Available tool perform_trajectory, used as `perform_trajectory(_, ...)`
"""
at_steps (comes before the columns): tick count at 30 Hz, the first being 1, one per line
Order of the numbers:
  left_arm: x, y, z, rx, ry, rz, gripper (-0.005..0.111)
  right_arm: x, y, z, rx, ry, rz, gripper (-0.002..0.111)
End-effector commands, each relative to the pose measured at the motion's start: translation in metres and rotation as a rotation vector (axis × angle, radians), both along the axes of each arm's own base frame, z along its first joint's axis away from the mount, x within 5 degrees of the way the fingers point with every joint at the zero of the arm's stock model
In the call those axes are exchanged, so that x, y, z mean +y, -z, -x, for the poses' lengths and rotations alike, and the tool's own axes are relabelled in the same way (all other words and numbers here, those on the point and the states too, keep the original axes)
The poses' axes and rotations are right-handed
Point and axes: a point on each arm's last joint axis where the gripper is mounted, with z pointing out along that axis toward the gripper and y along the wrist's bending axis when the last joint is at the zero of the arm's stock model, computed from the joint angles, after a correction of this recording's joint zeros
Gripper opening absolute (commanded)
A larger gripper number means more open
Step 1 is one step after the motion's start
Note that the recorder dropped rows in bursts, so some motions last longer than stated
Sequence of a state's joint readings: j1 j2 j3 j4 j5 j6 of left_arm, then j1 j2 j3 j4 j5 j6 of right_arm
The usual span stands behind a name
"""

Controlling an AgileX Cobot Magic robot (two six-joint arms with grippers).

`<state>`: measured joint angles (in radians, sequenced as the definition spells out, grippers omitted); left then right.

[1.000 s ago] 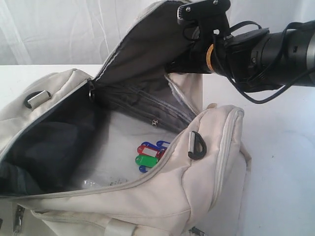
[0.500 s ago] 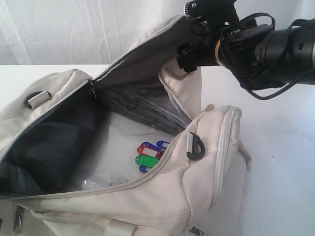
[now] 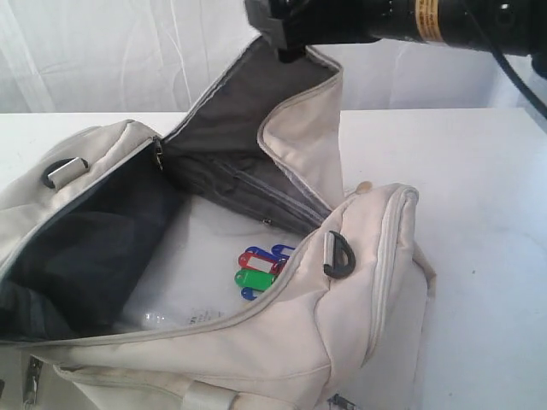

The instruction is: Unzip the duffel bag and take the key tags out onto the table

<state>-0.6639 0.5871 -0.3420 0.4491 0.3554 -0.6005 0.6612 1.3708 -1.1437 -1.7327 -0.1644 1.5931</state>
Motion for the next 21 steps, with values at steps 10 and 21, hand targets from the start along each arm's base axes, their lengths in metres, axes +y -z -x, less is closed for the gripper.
perform_trajectory(10,0.003,0.002,0.001,0.015,-0.014,-0.021,0.000,0.017,0.091,0.016,0.336,-0.230,0.109,0.105)
perform_trajectory(21,0.001,0.002,0.002,0.018,-0.010,0.006,0.000,0.041,0.131,0.038,0.416,-0.427,0.214,0.051)
